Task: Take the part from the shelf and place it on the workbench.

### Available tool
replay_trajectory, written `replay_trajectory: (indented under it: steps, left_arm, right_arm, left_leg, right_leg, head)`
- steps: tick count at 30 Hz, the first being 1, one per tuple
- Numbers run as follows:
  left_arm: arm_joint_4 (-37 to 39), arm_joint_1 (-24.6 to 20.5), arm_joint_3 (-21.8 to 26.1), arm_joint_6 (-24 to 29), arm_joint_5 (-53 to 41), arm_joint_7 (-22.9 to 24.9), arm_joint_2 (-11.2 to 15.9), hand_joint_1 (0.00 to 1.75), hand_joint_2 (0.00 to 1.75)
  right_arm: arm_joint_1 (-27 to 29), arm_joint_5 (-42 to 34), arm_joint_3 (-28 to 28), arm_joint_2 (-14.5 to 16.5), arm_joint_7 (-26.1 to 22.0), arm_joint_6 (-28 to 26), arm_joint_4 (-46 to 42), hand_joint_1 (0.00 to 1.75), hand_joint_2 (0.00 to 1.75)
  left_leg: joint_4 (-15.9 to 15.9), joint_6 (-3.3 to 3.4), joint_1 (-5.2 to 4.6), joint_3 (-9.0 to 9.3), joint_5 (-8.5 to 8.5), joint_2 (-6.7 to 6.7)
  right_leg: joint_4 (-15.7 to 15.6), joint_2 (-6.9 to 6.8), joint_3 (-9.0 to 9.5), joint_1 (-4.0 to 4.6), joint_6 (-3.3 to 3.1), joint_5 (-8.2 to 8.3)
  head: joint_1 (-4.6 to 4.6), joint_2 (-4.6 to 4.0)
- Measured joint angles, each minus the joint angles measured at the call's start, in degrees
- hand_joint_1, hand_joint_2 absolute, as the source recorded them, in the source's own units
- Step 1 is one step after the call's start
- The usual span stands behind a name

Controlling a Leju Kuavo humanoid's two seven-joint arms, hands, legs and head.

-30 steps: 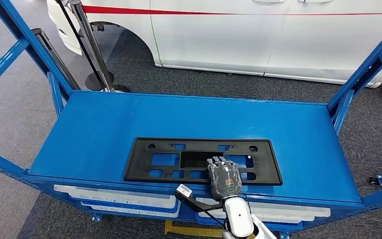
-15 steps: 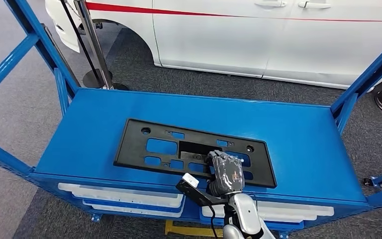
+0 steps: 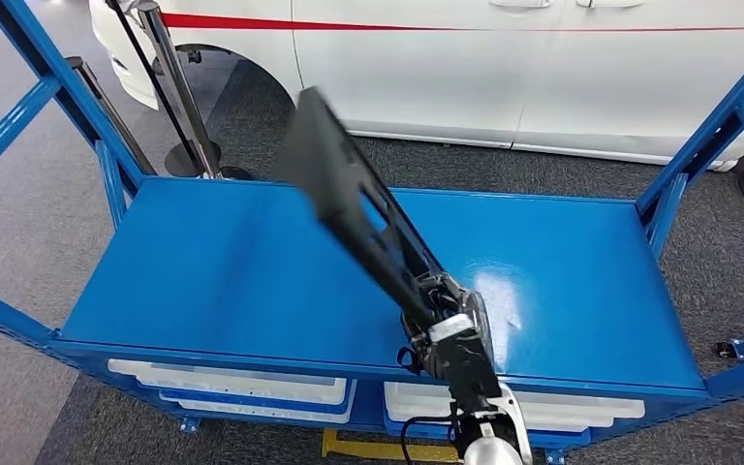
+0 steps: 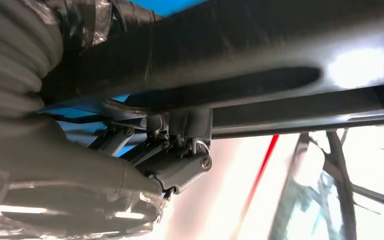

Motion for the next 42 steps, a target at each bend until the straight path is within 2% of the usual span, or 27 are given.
replay_trajectory:
  steps: [1,2,3,4,5,7,8,12,14,16,17,18,19,21,23,24,26,28,30,32,33,34,35,36,38,40,42]
  left_arm:
    - [0.0,0.07,0.23,0.08,0.21,0.04,-0.04,0.0,0.0]
    - [0.0,0.17,0.42,0.16,0.45,0.1,-0.07,0.0,0.0]
    - [0.0,0.25,0.58,0.25,0.66,0.15,-0.11,0.0,0.0]
    - [0.0,0.29,0.72,0.33,0.92,0.13,-0.19,0.0,0.0]
    - [0.0,0.28,0.91,0.43,1.26,0.03,-0.26,0.0,0.0]
    - [-0.01,0.27,1.42,0.56,1.93,-0.3,-0.49,0.0,0.0]
    - [-0.05,0.38,1.67,0.6,2.21,-0.5,-0.62,0.0,0.0]
    - [-0.28,0.69,2.35,0.58,2.61,-0.93,-1.32,0.0,0.0]
    - [-0.35,0.52,2.63,0.58,2.64,-1.02,-1.65,0.0,0.0]
    - [-0.41,0.45,2.94,0.58,2.67,-1.05,-1.78,0.0,0.0]
    - [-0.42,0.47,3.06,0.59,2.67,-1.06,-1.8,0.0,0.0]
    - [-0.42,0.5,3.15,0.62,2.65,-1.07,-1.83,0.0,0.0]
    - [-0.42,0.51,3.2,0.69,2.57,-1.07,-1.87,0.0,0.0]
    - [-0.43,0.5,3.21,0.97,2.31,-1.01,-2.05,0.0,0.0]
    - [-0.48,0.49,3.22,1.18,2.23,-0.91,-2.2,0.0,0.0]
    - [-0.55,0.5,3.22,1.11,2.37,-0.88,-2.22,0.0,0.0]
    - [-0.72,0.49,3.24,0.76,2.66,-0.86,-2.26,0.0,0.0]
    - [-0.88,0.48,3.26,0.39,2.79,-0.85,-2.33,0.0,0.0]
    - [-0.99,0.47,3.31,0.16,2.86,-0.79,-2.41,0.0,0.0]
    - [-1.15,0.53,3.41,0.07,2.9,-0.72,-2.43,0.0,0.0]
    - [-1.23,0.6,3.48,0.04,2.91,-0.7,-2.42,0.0,0.0]
    - [-1.27,0.65,3.53,0.0,2.91,-0.68,-2.42,0.0,0.0]
    - [-1.28,0.67,3.55,-0.03,2.91,-0.67,-2.43,0.0,0.0]
    - [-1.3,0.66,3.57,-0.06,2.92,-0.67,-2.43,0.0,0.0]
    - [-1.5,0.56,3.6,-0.09,2.97,-0.58,-2.42,0.0,0.0]
    - [-1.76,0.51,3.66,-0.16,3.11,-0.42,-2.44,0.0,0.0]
    - [-1.86,0.55,3.81,-0.33,3.19,-0.28,-2.56,0.0,0.0]
  right_arm:
    - [1.23,-3.32,-0.08,0.06,-0.47,0.83,-2.83,1.75,1.75]
    - [2.32,-5.53,-0.15,0.1,-0.82,1.64,-5.33,1.75,1.75]
    - [3.23,-7.4,-0.21,0.15,-1.36,2.32,-7.81,1.75,1.75]
    - [4.08,-9.21,-0.26,0.19,-2.23,2.71,-10.15,1.75,1.75]
    - [5.09,-11.21,-0.37,0.19,-3.54,2.77,-12.5,1.75,1.75]
    - [7.69,-16.0,-0.77,0.1,-7.05,2.1,-17.16,1.75,1.75]
    - [9.07,-18.38,-1.07,-0.01,-8.69,1.65,-19.37,1.75,1.75]
    - [13.03,-23.5,-1.95,-0.66,-11.42,1.07,-25.11,1.75,1.75]
    - [13.99,-24.06,-2.27,-0.96,-11.75,0.99,-26.72,1.75,1.75]
    - [14.71,-24.18,-2.62,-1.23,-11.94,0.71,-27.64,1.75,1.75]
    - [15.06,-24.21,-2.77,-1.34,-12.01,0.54,-27.86,1.75,1.75]
    - [15.37,-24.25,-2.9,-1.42,-12.07,0.43,-28.01,1.75,1.75]
    - [15.65,-24.29,-2.99,-1.47,-12.12,0.37,-28.16,1.75,1.75]
    - [15.98,-24.49,-3.14,-1.51,-12.21,0.22,-28.55,1.75,1.75]
    - [16.27,-24.54,-3.25,-1.52,-12.3,-0.28,-28.89,1.75,1.75]
    - [16.49,-24.29,-3.34,-1.52,-12.33,-0.7,-28.95,1.75,1.75]
    - [17.01,-23.23,-3.54,-1.52,-12.38,-1.5,-28.96,1.75,1.75]
    - [17.28,-22.14,-3.64,-1.52,-12.31,-1.74,-28.95,1.75,1.75]
    - [17.44,-21.52,-3.64,-1.52,-12.24,-1.79,-28.88,1.75,1.75]
    - [17.71,-21.31,-3.64,-1.52,-12.2,-1.84,-28.67,1.75,1.75]
    - [17.83,-21.28,-3.64,-1.52,-12.18,-1.86,-28.54,1.75,1.75]
    - [17.93,-21.28,-3.64,-1.52,-12.16,-1.85,-28.43,1.75,1.75]
    - [17.97,-21.29,-3.64,-1.52,-12.11,-1.78,-28.35,1.75,1.75]
    - [18.0,-21.3,-3.63,-1.54,-12.03,-1.63,-28.31,1.75,1.75]
    - [18.04,-21.4,-3.54,-1.73,-12.0,-0.99,-28.17,1.75,1.75]
    - [18.23,-21.97,-3.37,-2.14,-12.56,-0.14,-27.71,1.75,1.75]
    - [18.59,-23.17,-3.26,-2.61,-13.78,0.62,-27.13,1.75,1.75]
  left_leg:
    - [3.72,-0.24,0.07,-1.74,-1.64,0.0]
    - [6.2,-0.44,0.13,-2.9,-2.35,0.01]
    - [6.67,-0.54,0.16,-3.09,-1.9,0.01]
    - [4.78,-0.55,0.19,-2.12,-0.36,0.02]
    - [1.05,-0.47,0.2,-0.23,1.83,0.02]
    - [-6.19,-0.02,0.05,3.45,4.47,-0.05]
    - [-8.14,0.25,-0.09,4.35,4.84,-0.08]
    - [-9.23,1.54,-0.24,4.56,5.02,0.03]
    - [-9.63,2.4,-0.04,4.63,5.35,0.18]
    - [-9.63,2.79,-0.08,4.52,5.39,0.29]
    - [-9.59,2.81,-0.09,4.48,5.38,0.33]
    - [-9.55,2.79,-0.1,4.45,5.37,0.36]
    - [-9.48,2.74,-0.08,4.47,5.33,0.35]
    - [-9.24,2.46,-0.04,4.58,5.11,0.28]
    - [-8.78,1.85,-0.25,4.51,4.77,0.18]
    - [-8.65,1.5,-0.35,4.43,4.67,0.16]
    - [-8.74,0.81,-0.34,4.42,4.7,0.15]
    - [-7.76,0.2,-0.16,4.07,3.76,0.15]
    - [-2.61,-0.21,-0.07,1.73,0.57,0.15]
    - [4.96,-0.39,-0.08,-1.87,-2.74,0.16]
    - [7.1,-0.33,-0.11,-2.92,-3.09,0.15]
    - [7.11,-0.14,-0.16,-2.97,-2.3,0.15]
    - [4.76,0.23,-0.29,-1.88,-0.48,0.14]
    - [0.77,0.77,-0.5,0.0,1.81,0.13]
    - [-6.39,2.04,-1.0,3.38,4.48,0.19]
    - [-8.74,2.68,-1.41,4.37,4.81,0.24]
    - [-9.5,2.79,-1.36,4.47,5.57,0.28]
  right_leg:
    - [0.09,-0.09,-0.19,0.0,-0.04,-0.01]
    - [0.24,-0.11,-0.39,-0.01,-0.03,-0.02]
    - [0.42,-0.09,-0.54,-0.04,0.02,-0.06]
    - [0.64,-0.05,-0.61,-0.09,0.13,-0.16]
    - [0.89,-0.04,-0.6,-0.12,0.3,-0.33]
    - [1.4,-0.15,-0.66,0.0,0.77,-0.73]
    - [1.59,-0.2,-0.76,0.09,1.04,-0.83]
    - [2.13,-0.07,-1.15,-0.02,2.11,-1.19]
    - [5.82,0.03,-2.72,-0.15,2.65,-3.71]
    - [13.11,0.06,-6.12,-0.26,3.05,-7.38]
    - [16.27,0.05,-7.66,-0.34,3.2,-8.46]
    - [17.76,0.04,-8.43,-0.45,3.31,-8.48]
    - [17.14,0.03,-8.15,-0.59,3.37,-7.42]
    - [10.25,0.0,-4.8,-0.89,3.33,-3.5]
    - [3.96,0.06,-1.79,-0.81,3.05,-1.4]
    - [2.78,0.11,-1.31,-0.7,2.8,-1.34]
    - [2.66,0.24,-1.41,-0.52,2.06,-1.4]
    - [2.28,0.21,-1.31,-0.62,1.19,-1.17]
    - [2.0,0.09,-1.27,-0.69,0.58,-0.99]
    - [2.01,0.05,-1.38,-0.44,0.36,-1.01]
    - [2.02,0.05,-1.36,-0.28,0.3,-1.03]
    - [2.02,0.07,-1.28,-0.11,0.24,-1.07]
    - [2.02,0.09,-1.14,0.07,0.17,-1.11]
    - [2.02,0.11,-0.97,0.23,0.11,-1.16]
    - [2.05,0.12,-0.86,0.4,0.18,-1.23]
    - [2.06,0.05,-1.02,0.26,0.67,-1.13]
    - [2.08,-0.02,-1.07,0.16,1.34,-1.05]
  head:
    - [-0.01,0.0]
    - [-0.01,0.0]
    - [-0.01,0.0]
    - [-0.02,0.0]
    - [-0.02,0.0]
    - [0.0,0.0]
    - [0.01,0.0]
    - [0.01,0.0]
    - [0.03,0.0]
    - [0.03,0.0]
    - [0.04,0.0]
    - [0.03,0.0]
    - [0.04,0.0]
    - [0.04,0.0]
    - [0.02,0.0]
    - [0.01,0.0]
    - [-0.02,0.0]
    - [-0.01,0.0]
    - [-0.02,0.0]
    - [-0.02,0.0]
    - [-0.02,0.0]
    - [-0.02,0.0]
    - [-0.02,0.0]
    - [-0.02,0.0]
    - [-0.02,0.0]
    - [-0.03,0.0]
    - [-0.03,0.0]
